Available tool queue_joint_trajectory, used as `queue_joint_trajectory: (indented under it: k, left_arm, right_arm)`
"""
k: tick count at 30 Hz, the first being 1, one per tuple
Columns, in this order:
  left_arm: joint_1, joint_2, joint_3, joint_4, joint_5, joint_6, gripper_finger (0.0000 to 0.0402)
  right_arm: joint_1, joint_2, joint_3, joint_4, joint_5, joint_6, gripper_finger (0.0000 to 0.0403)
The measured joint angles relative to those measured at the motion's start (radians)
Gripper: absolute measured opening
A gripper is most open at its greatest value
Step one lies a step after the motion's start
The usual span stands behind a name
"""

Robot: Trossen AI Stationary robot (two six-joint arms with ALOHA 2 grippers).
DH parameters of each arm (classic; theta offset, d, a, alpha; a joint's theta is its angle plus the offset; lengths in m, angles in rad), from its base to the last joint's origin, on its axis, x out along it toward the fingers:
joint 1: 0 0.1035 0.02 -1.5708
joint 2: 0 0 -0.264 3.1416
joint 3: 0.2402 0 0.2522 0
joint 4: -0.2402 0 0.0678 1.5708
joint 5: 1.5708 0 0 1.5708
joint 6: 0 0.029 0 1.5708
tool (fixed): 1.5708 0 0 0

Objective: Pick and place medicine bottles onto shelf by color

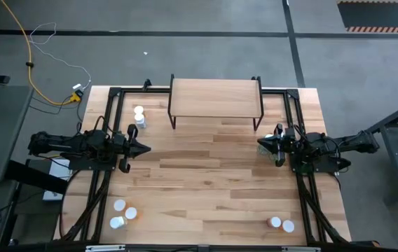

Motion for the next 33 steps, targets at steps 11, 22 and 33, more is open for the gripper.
queue_joint_trajectory:
  k: [11,22,33]
  left_arm:
    - [0.000,0.000,0.000,0.000,0.000,0.000,0.0003]
    - [0.000,0.000,0.000,0.000,0.000,0.000,0.0003]
    - [0.000,0.000,0.000,0.000,0.000,0.000,0.0003]
  right_arm:
    - [0.000,0.000,0.000,0.000,0.000,0.000,0.0000]
    - [0.000,0.000,0.000,0.000,0.000,0.000,0.0000]
    - [0.000,0.000,0.000,0.000,0.000,0.000,0.0000]
